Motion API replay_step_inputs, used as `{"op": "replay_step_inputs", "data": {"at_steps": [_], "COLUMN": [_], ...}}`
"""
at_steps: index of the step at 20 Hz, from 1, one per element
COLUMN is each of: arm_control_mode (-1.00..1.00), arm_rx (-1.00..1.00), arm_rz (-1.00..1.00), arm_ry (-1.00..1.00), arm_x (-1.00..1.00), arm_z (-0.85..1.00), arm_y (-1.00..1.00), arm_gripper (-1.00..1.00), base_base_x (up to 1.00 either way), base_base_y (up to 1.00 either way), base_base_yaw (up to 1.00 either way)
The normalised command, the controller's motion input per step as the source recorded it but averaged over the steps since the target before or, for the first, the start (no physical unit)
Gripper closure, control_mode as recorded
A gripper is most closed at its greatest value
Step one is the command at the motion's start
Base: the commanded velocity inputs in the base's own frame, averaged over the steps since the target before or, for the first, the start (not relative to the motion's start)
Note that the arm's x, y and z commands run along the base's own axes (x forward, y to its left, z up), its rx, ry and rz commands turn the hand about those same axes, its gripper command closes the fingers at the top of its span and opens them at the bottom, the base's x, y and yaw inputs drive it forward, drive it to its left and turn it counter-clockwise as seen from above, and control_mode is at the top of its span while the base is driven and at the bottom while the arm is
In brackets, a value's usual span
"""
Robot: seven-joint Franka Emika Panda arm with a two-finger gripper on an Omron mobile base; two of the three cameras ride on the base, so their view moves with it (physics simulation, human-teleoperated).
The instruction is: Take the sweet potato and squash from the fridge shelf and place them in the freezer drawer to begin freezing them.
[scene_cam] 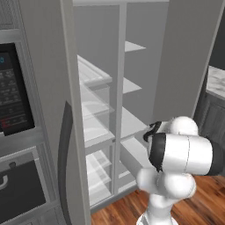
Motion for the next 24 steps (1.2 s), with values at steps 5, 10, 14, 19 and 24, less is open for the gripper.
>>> {"op": "replay_step_inputs", "data": {"at_steps": [5,10,14,19,24], "arm_control_mode": [-1.0,-1.0,-1.0,-1.0,-1.0], "arm_rx": [-0.01,-0.05,-0.01,-0.04,0.0], "arm_rz": [0.0,0.15,0.26,0.23,0.0], "arm_ry": [0.0,0.02,0.0,0.0,0.0], "arm_x": [-0.42,-0.71,-0.87,-0.38,0.0], "arm_z": [1.0,1.0,0.78,0.17,0.0], "arm_y": [0.37,0.61,0.56,0.39,0.0], "arm_gripper": [-1.0,-1.0,-1.0,-1.0,-1.0], "base_base_x": [0.0,0.0,0.0,0.0,0.0], "base_base_y": [0.0,0.0,0.0,0.0,0.0], "base_base_yaw": [0.0,0.0,0.0,0.0,0.0]}}
